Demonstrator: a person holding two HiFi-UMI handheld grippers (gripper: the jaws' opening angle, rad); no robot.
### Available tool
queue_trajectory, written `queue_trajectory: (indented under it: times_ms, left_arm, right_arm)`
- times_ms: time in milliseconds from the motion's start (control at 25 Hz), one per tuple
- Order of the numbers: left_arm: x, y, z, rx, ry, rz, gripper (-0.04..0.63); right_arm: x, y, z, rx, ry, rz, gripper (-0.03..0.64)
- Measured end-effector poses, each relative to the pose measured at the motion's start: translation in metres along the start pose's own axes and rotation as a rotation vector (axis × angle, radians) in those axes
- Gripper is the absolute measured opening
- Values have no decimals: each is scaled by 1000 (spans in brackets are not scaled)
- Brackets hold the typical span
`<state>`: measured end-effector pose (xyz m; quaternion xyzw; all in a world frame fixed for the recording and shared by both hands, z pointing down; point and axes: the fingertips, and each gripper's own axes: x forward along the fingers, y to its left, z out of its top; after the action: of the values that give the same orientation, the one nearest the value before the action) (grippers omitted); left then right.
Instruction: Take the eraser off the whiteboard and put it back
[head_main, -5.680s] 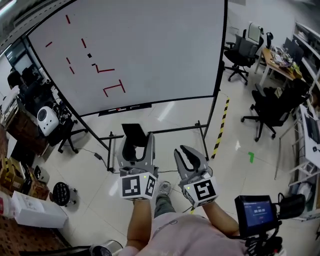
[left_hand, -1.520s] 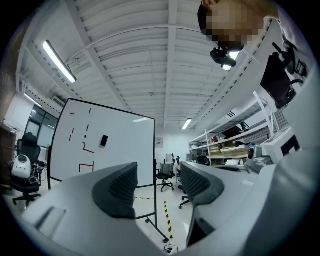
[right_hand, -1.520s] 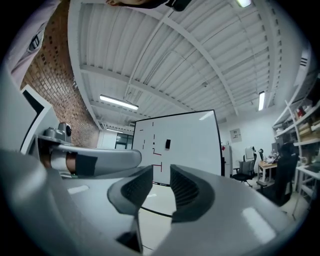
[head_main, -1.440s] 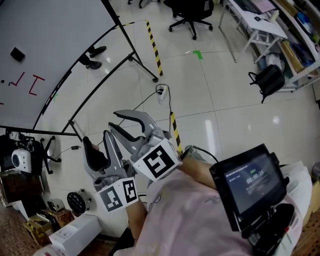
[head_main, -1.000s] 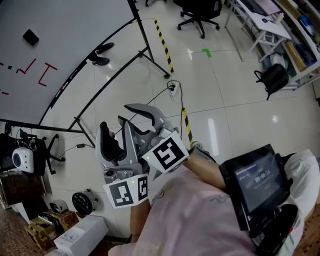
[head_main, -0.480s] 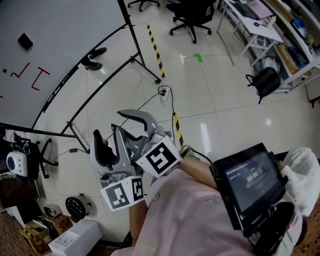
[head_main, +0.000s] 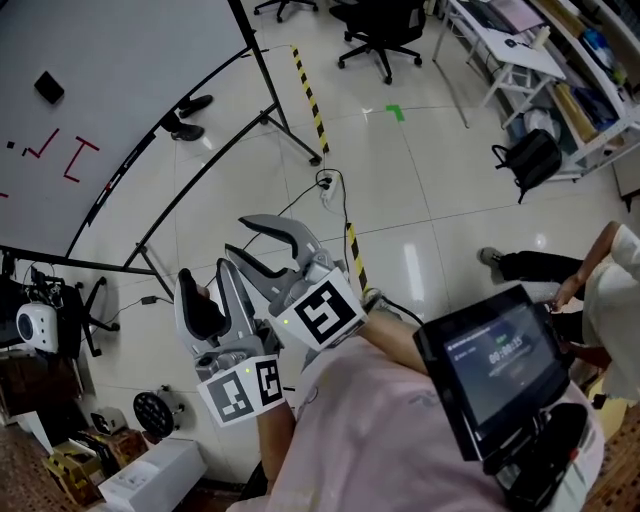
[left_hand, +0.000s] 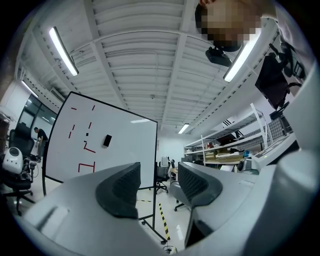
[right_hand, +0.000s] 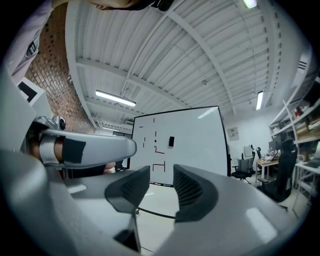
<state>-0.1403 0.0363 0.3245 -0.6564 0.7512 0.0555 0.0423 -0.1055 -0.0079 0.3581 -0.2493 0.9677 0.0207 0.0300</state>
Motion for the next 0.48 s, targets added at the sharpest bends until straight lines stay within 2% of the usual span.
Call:
queue_trajectory:
  times_ms: [480]
  left_arm:
    - [9, 12, -3, -16, 1, 16, 232]
  right_arm:
    - [11, -1, -1, -23, 10, 6, 140]
